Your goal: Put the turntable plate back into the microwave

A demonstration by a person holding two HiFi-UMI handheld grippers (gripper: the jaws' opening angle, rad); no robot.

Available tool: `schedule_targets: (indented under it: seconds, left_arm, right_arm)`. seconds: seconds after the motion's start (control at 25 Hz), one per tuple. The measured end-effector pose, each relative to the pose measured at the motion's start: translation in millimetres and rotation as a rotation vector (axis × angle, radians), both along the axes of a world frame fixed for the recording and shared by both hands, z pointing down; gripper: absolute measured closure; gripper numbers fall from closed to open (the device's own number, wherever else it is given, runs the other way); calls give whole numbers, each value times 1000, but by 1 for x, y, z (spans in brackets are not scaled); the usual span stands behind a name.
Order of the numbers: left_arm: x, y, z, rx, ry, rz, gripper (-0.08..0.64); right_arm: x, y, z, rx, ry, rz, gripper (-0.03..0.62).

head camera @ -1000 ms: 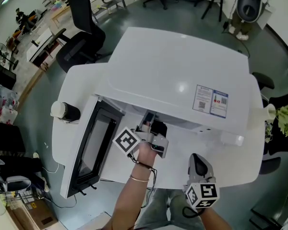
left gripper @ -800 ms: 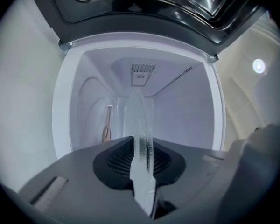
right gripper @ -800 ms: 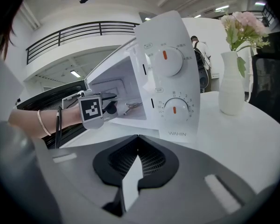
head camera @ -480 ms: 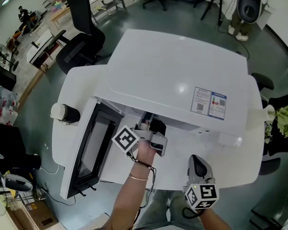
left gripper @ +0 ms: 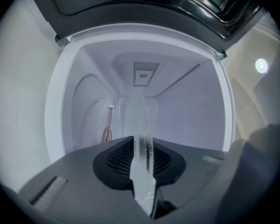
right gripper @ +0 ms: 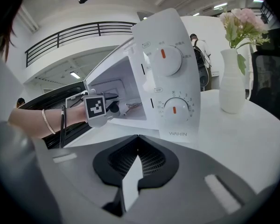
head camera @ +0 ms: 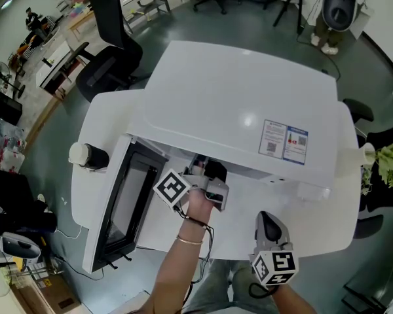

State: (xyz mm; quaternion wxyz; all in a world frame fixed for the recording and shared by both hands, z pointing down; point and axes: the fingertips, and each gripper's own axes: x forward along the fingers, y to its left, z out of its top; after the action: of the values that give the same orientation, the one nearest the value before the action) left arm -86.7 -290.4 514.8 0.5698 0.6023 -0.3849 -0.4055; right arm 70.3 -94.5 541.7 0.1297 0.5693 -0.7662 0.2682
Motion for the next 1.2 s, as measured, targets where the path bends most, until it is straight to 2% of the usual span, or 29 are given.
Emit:
schedule_targets:
  seconds: [1.2]
  left_arm:
    - [3,-20,5,-28,2,0,514]
  right_arm:
    - [-1,-10,4,-23,-14,5,581]
